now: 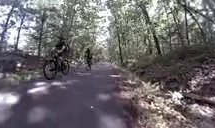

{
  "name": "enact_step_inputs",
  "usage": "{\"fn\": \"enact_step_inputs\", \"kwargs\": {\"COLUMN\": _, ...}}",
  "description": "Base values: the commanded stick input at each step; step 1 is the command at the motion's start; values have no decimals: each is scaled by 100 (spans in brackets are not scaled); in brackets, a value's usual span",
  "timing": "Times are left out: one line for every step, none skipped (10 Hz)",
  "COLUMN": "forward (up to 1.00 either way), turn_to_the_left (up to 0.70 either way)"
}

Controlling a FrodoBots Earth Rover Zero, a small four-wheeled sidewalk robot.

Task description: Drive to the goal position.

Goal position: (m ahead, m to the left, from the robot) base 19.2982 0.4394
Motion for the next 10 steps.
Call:
{"fn": "enact_step_inputs", "kwargs": {"forward": 70, "turn_to_the_left": 0}}
{"fn": "enact_step_inputs", "kwargs": {"forward": 70, "turn_to_the_left": 0}}
{"fn": "enact_step_inputs", "kwargs": {"forward": 70, "turn_to_the_left": 0}}
{"fn": "enact_step_inputs", "kwargs": {"forward": 70, "turn_to_the_left": 0}}
{"fn": "enact_step_inputs", "kwargs": {"forward": 70, "turn_to_the_left": 0}}
{"fn": "enact_step_inputs", "kwargs": {"forward": 70, "turn_to_the_left": 0}}
{"fn": "enact_step_inputs", "kwargs": {"forward": 70, "turn_to_the_left": 0}}
{"fn": "enact_step_inputs", "kwargs": {"forward": 70, "turn_to_the_left": 0}}
{"fn": "enact_step_inputs", "kwargs": {"forward": 70, "turn_to_the_left": 0}}
{"fn": "enact_step_inputs", "kwargs": {"forward": 70, "turn_to_the_left": 0}}
